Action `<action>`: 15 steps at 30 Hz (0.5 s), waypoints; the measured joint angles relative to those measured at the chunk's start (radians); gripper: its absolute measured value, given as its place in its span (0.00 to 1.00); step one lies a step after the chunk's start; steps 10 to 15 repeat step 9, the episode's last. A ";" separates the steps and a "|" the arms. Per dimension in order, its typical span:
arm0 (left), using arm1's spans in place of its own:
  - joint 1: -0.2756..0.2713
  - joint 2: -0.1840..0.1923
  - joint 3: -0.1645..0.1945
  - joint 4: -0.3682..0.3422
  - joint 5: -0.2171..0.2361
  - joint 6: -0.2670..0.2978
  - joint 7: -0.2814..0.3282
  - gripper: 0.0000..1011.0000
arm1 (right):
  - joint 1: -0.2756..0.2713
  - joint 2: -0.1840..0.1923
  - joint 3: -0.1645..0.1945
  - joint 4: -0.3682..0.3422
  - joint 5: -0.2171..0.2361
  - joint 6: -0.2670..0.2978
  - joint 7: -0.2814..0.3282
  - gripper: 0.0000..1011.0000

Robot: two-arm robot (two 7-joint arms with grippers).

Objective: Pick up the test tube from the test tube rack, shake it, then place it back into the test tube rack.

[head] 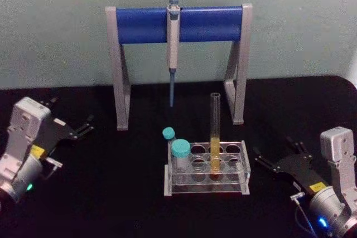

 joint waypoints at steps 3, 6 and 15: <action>0.000 0.000 0.000 0.000 0.000 0.000 0.000 1.00 | 0.000 0.000 0.000 0.000 0.000 0.000 0.000 0.99; 0.000 0.000 0.000 0.000 0.000 0.000 0.000 1.00 | 0.000 0.000 0.000 0.000 0.000 0.000 0.000 0.99; 0.000 0.000 0.000 0.000 0.000 0.000 0.000 1.00 | 0.000 0.000 0.000 0.000 0.000 0.000 0.000 0.99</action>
